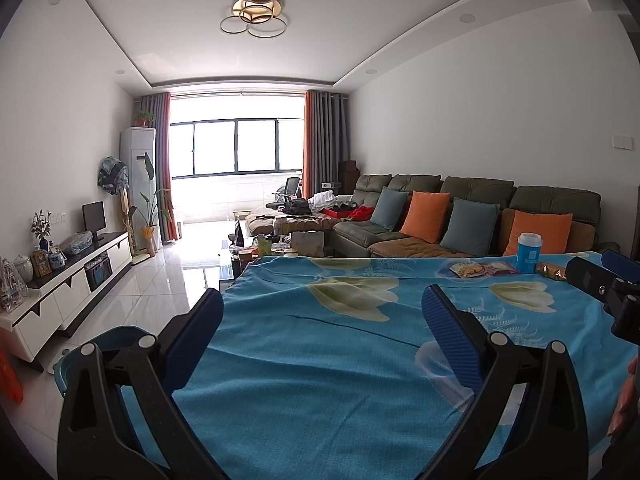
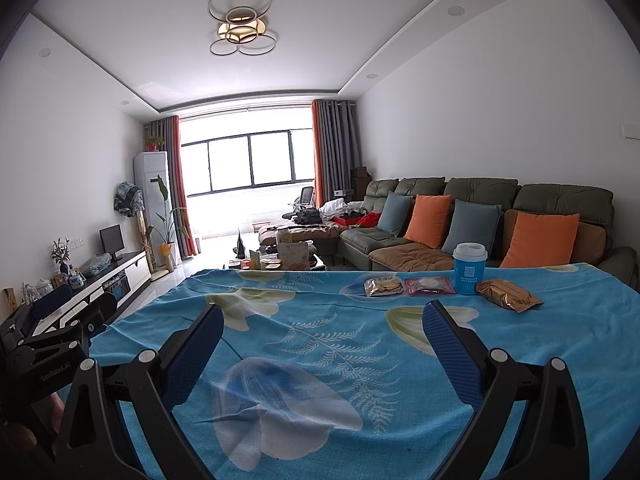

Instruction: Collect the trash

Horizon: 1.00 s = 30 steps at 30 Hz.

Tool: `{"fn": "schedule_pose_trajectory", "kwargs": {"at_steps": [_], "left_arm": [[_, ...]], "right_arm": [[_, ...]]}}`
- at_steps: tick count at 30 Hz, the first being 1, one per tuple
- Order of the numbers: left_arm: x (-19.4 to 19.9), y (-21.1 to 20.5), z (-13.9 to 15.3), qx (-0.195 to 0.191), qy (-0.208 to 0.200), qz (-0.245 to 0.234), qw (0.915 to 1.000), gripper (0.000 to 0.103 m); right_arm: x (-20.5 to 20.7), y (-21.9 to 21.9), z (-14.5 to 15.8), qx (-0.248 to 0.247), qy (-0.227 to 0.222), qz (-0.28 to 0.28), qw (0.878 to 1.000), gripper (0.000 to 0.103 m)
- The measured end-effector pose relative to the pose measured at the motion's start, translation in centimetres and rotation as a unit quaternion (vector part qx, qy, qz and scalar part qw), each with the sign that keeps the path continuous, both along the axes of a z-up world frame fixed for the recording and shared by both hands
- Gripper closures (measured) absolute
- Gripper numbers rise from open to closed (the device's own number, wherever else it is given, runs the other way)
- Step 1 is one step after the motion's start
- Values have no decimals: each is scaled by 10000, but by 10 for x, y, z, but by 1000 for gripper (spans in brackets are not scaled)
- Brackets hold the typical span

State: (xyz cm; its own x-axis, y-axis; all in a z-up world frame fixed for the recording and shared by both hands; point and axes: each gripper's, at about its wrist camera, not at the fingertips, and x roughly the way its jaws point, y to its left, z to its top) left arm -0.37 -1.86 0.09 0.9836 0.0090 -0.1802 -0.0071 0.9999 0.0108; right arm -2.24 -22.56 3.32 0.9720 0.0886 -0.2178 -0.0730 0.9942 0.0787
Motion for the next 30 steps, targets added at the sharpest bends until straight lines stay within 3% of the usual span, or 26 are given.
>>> {"fn": "schedule_pose_trajectory", "kwargs": {"at_steps": [30], "left_arm": [[0, -1, -1, 1, 18, -6, 10000, 5]], "right_arm": [[-1, -1, 0, 19, 4, -43, 10000, 7]]}}
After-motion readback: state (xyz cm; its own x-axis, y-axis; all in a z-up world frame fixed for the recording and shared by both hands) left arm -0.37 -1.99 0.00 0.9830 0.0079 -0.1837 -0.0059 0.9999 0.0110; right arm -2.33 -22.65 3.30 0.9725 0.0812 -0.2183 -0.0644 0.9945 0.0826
